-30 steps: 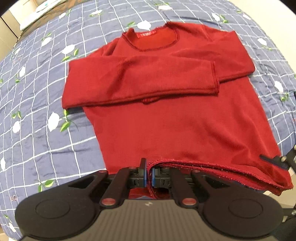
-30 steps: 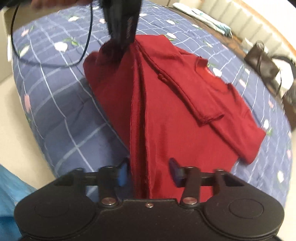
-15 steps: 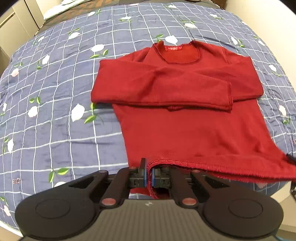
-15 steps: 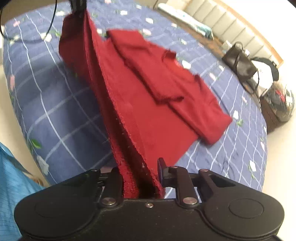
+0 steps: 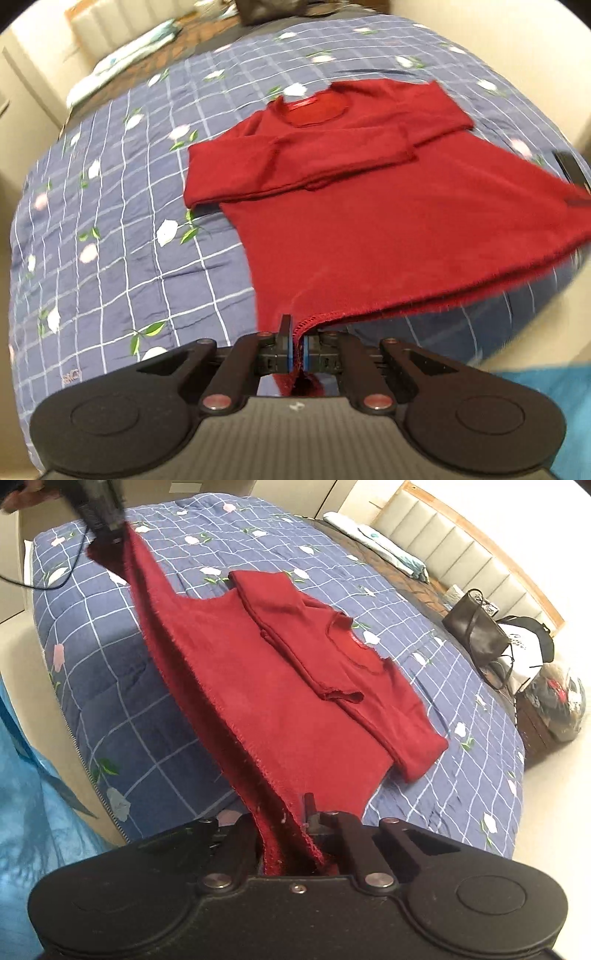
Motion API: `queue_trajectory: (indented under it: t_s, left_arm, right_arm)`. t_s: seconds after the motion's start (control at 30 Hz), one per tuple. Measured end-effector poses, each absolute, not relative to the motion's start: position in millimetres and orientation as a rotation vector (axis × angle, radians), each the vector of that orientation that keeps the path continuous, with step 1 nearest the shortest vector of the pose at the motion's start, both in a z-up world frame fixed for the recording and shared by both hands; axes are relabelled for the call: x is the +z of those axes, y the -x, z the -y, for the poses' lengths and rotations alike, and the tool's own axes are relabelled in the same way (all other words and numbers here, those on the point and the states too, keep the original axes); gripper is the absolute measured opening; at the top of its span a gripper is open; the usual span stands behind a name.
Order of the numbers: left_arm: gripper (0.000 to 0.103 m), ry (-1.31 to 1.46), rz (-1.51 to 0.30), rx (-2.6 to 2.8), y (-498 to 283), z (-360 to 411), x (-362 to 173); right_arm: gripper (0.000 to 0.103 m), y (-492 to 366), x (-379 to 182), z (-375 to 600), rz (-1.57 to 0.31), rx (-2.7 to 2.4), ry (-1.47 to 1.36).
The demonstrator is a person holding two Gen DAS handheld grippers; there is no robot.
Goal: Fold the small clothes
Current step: 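Lift the hem with both tools and fold it over toward the collar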
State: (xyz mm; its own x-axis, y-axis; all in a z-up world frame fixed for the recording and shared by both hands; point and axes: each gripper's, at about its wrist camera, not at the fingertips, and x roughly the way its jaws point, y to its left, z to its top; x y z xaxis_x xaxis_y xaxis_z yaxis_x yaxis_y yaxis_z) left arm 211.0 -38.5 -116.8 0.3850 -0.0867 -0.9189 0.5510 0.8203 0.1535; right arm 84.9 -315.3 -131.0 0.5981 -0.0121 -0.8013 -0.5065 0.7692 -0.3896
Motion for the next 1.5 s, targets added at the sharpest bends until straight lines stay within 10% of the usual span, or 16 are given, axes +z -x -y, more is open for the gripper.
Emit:
queue_trajectory:
  t_s: [0.67,1.5]
  left_arm:
    - [0.004,-0.379,-1.185,-0.489,-99,-9,-106]
    - [0.004,-0.072,-1.291,-0.226,-376,64,-101]
  right_arm:
    - [0.002,-3,-101,296,-1.057,0.209,0.372]
    - [0.003,-289,-108,389,-1.115,0.215,0.138]
